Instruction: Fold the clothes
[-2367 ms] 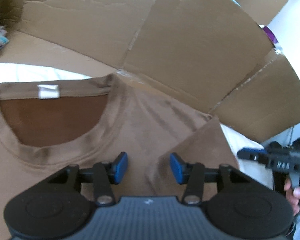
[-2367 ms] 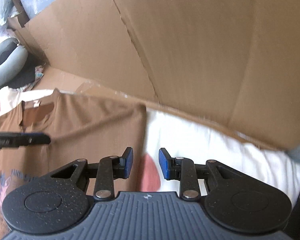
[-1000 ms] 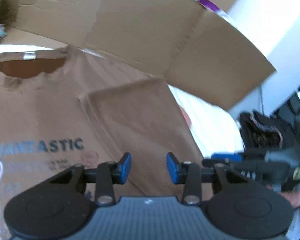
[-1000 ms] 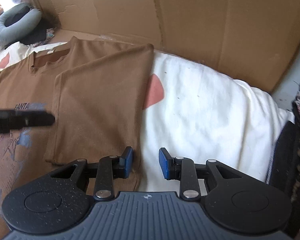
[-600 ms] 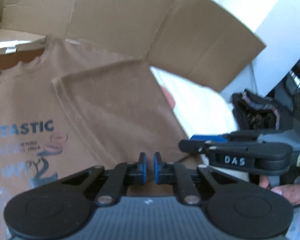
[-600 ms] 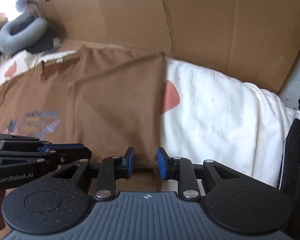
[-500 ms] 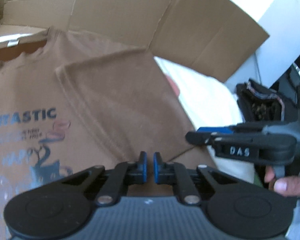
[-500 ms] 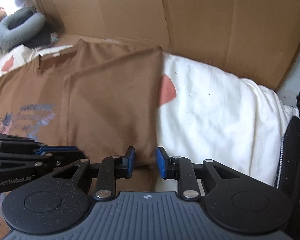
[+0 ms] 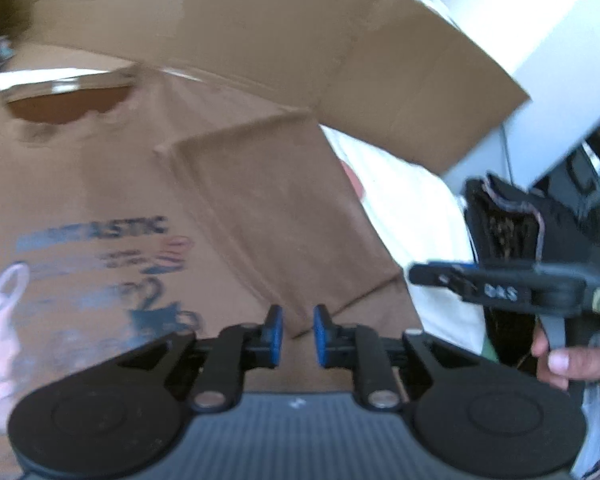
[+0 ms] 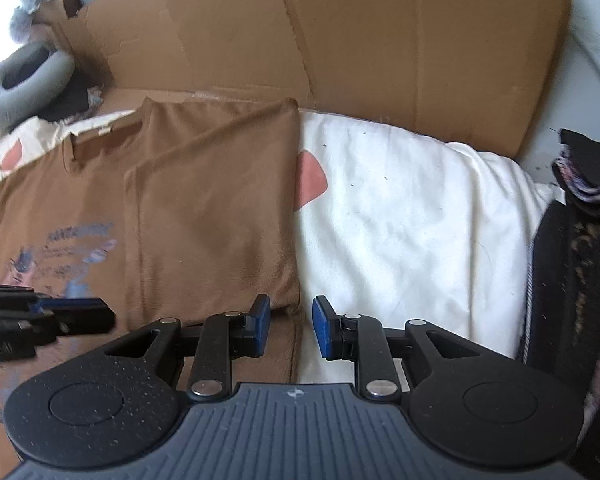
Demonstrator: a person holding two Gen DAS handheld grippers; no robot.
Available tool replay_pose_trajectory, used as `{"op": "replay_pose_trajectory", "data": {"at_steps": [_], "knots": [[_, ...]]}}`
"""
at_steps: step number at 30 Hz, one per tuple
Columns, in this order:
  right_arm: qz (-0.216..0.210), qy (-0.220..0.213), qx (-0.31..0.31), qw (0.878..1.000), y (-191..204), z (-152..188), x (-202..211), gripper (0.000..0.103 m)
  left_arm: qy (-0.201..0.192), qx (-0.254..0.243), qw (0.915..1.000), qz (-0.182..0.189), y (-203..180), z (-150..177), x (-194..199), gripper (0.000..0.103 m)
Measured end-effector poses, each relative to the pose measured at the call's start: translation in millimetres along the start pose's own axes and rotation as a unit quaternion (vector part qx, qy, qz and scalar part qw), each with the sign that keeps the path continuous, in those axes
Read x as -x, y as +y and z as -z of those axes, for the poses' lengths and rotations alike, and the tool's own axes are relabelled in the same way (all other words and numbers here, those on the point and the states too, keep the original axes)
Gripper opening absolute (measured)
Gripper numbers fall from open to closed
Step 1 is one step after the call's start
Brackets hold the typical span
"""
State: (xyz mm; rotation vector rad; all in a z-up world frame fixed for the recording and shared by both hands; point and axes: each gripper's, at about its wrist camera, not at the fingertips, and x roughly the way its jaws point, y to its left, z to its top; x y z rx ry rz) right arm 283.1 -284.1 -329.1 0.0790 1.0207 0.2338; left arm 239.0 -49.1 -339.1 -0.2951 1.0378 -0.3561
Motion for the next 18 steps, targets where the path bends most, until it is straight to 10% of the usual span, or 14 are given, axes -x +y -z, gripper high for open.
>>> {"op": "replay_pose_trajectory", "data": {"at_steps": [9, 18], "knots": [[-0.010, 0.014, -0.045, 0.999, 10, -27, 83, 0.053, 0.003, 0.001, 0.9988, -0.050, -3, -28, 107, 0.080], [-0.012, 0.035, -0.038, 0.999, 35, -62, 178, 0.089, 0.003, 0.006, 0.9970, -0.077, -23, -45, 210, 0.087]]}}
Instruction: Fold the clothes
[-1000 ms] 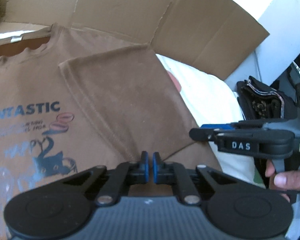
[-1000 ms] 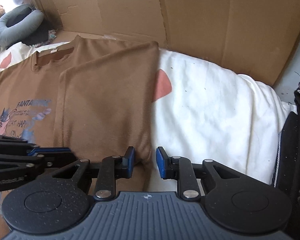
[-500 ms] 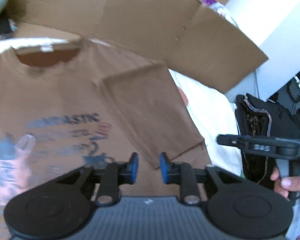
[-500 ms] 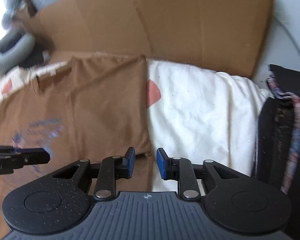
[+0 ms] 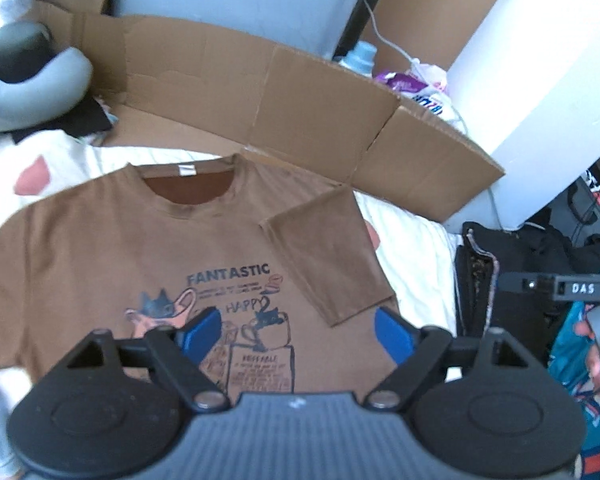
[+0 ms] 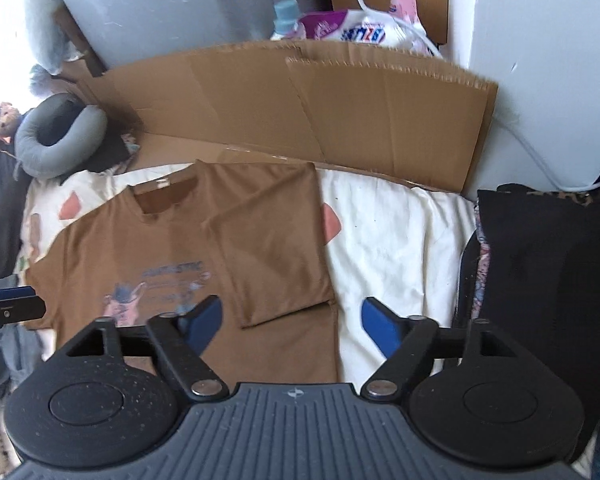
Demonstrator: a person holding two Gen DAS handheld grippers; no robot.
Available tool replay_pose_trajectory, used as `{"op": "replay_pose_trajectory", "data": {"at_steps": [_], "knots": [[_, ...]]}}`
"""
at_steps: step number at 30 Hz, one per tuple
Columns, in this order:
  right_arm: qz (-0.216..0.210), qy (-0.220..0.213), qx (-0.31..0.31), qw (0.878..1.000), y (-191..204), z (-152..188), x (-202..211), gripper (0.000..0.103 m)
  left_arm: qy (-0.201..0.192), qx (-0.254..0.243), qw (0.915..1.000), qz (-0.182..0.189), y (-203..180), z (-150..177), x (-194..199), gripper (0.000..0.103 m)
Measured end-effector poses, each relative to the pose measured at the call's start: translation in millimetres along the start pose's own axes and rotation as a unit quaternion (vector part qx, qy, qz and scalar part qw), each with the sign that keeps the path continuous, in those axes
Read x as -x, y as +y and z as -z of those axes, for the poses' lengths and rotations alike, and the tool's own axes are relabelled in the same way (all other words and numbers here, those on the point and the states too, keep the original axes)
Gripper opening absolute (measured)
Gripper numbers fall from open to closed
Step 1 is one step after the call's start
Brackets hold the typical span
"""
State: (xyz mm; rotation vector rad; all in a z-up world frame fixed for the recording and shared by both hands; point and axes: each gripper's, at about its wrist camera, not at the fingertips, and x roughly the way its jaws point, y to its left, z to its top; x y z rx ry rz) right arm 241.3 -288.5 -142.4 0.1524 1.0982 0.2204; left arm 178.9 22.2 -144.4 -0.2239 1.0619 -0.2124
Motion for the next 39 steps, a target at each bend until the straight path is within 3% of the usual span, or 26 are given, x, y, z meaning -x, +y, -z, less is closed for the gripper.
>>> {"op": "replay_pose_trajectory", "data": {"at_steps": [17, 28, 32, 39], "knots": [[0.009, 0.017, -0.017, 1.000, 29, -5, 147, 0.093, 0.000, 0.011, 0.9963, -0.085, 2, 0, 165, 0.094], [-0.003, 0.026, 0.005, 1.000, 65, -3, 195, 0.093, -0.009, 0.051, 0.9924, -0.112, 28, 6, 253, 0.094], [-0.017, 0.026, 0.011, 0.999, 78, -1, 207, 0.093, -0.010, 0.068, 0.9879, -0.139, 41, 10, 290, 0.095], [-0.025, 0.005, -0.006, 1.000, 92, 0, 217, 0.093, -0.019, 0.073, 0.9837, -0.163, 68, 13, 331, 0.097]]}}
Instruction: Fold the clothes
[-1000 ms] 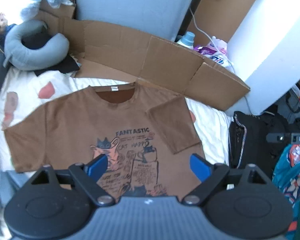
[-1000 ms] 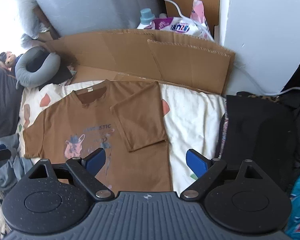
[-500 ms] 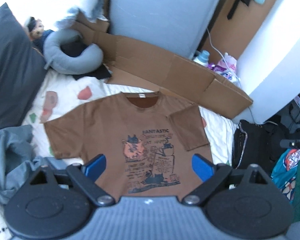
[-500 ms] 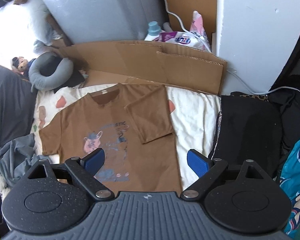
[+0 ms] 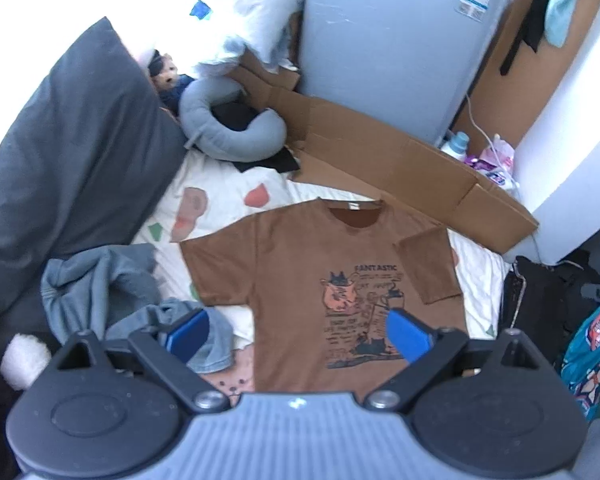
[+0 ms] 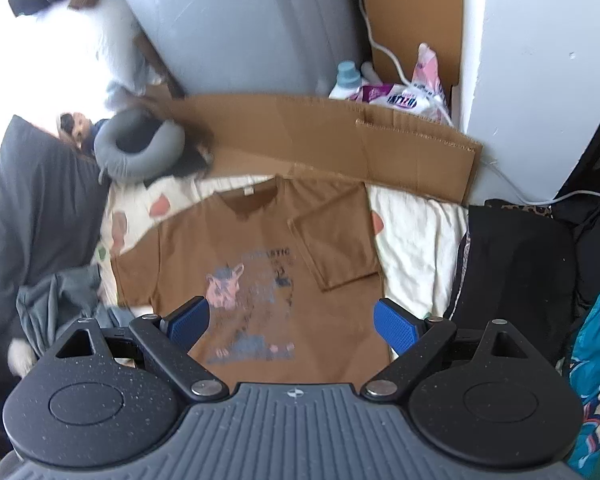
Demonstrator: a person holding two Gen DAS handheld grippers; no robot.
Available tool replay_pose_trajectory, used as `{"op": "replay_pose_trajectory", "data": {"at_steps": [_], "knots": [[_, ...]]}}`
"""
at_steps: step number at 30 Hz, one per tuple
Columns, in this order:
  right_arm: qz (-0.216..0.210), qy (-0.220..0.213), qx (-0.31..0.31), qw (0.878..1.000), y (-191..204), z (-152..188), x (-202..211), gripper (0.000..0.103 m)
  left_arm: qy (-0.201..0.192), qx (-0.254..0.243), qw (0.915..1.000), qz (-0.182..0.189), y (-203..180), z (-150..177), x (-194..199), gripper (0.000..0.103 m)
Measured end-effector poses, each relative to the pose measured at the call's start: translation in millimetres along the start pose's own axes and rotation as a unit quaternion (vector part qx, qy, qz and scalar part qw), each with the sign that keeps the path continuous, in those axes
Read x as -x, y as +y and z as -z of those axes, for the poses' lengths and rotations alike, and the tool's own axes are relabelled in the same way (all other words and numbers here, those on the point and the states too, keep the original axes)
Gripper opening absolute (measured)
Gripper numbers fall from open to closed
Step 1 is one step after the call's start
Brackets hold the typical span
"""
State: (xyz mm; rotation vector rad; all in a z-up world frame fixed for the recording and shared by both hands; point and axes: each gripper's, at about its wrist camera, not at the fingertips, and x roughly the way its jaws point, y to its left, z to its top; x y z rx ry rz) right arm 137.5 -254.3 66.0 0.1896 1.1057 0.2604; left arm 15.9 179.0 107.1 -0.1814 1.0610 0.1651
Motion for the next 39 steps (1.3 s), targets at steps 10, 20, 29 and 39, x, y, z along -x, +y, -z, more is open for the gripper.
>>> {"op": "replay_pose_trajectory", "data": {"at_steps": [10, 20, 29, 39], "knots": [[0.021, 0.010, -0.024, 0.999, 9, 2, -15, 0.093, 0.010, 0.051, 0.9986, 0.010, 73, -1, -23, 0.097], [0.008, 0.006, -0.025, 1.000, 38, 6, -65, 0.093, 0.000, 0.065, 0.9972, 0.038, 103, 9, -80, 0.095], [0.001, 0.003, -0.027, 1.000, 69, 13, -148, 0.093, -0.013, 0.101, 0.9939, 0.043, 142, 15, -158, 0.092], [-0.031, -0.008, 0.012, 0.999, 125, 36, -286, 0.092, -0.018, 0.124, 0.9917, 0.030, 188, 35, -270, 0.082]]}}
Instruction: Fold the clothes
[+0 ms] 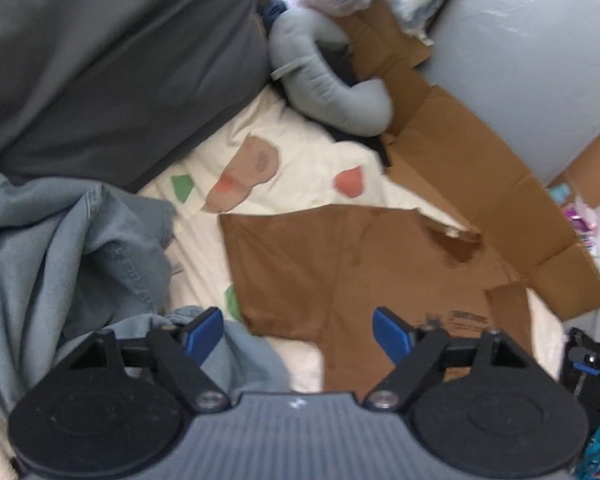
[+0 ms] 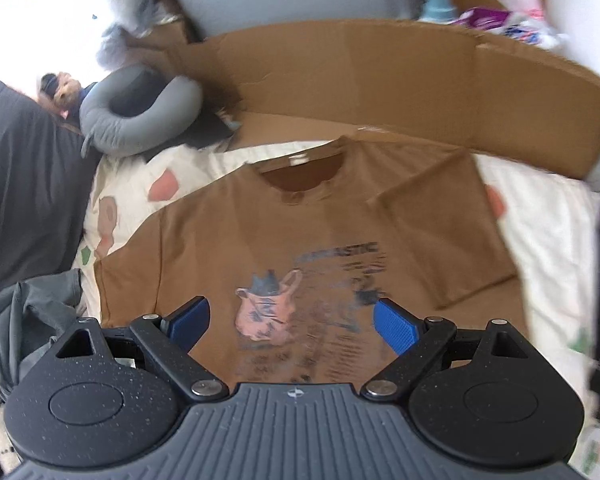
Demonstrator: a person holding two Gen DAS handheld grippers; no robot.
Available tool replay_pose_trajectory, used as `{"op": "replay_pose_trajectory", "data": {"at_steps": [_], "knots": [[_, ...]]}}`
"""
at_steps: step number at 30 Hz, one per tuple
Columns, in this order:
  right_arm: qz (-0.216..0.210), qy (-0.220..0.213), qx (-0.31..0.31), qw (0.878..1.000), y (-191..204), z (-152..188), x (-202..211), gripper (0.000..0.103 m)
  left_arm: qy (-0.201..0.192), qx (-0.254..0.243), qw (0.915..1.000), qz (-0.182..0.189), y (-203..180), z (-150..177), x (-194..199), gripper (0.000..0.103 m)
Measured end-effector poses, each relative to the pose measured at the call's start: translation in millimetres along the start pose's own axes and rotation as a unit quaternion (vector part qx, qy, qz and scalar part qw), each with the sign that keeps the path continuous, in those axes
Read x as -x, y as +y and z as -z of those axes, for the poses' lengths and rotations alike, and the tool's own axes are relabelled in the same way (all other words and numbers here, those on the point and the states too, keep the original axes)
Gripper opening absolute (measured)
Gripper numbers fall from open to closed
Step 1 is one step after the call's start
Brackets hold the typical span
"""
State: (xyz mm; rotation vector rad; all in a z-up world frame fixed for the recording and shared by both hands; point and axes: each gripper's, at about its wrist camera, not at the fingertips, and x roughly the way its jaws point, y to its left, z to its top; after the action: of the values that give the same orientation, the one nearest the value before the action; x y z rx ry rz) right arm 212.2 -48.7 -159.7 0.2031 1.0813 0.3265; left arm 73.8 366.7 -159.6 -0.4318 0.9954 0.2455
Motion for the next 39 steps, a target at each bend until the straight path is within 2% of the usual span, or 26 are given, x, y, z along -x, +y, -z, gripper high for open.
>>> {"op": "replay_pose_trajectory", "data": {"at_steps": [6, 10, 12, 15, 21, 24, 29, 34, 39], "knots": [[-0.008, 0.011, 0.039, 0.999, 45, 27, -58, 0.092, 0.010, 0.003, 0.9997, 0.020, 21, 16, -40, 0.076], [-0.023, 0.000, 0.058, 0.998, 68, 50, -84, 0.092, -0.008, -0.002, 0.9992, 0.039, 30, 24, -59, 0.074], [-0.028, -0.007, 0.074, 0.997, 80, 59, -95, 0.091, -0.018, 0.002, 0.9986, 0.050, 34, 27, -68, 0.069], [-0.034, -0.009, 0.087, 0.996, 95, 69, -109, 0.085, -0.032, 0.003, 0.9973, 0.065, 38, 33, -79, 0.067], [-0.039, -0.012, 0.110, 0.993, 116, 84, -123, 0.084, -0.058, 0.060, 0.9934, 0.078, 54, 45, -103, 0.067], [-0.039, -0.001, 0.109, 0.993, 121, 91, -130, 0.083, -0.058, 0.079, 0.9907, 0.095, 57, 48, -115, 0.067], [-0.045, 0.008, 0.109, 0.993, 125, 101, -138, 0.083, -0.050, 0.076, 0.9911, 0.097, 53, 48, -143, 0.067], [-0.050, 0.020, 0.115, 0.992, 132, 106, -143, 0.083, -0.068, 0.086, 0.9909, 0.078, 57, 50, -158, 0.068], [-0.058, 0.022, 0.124, 0.990, 141, 104, -144, 0.083, -0.042, 0.095, 0.9919, 0.074, 60, 47, -174, 0.068]]}}
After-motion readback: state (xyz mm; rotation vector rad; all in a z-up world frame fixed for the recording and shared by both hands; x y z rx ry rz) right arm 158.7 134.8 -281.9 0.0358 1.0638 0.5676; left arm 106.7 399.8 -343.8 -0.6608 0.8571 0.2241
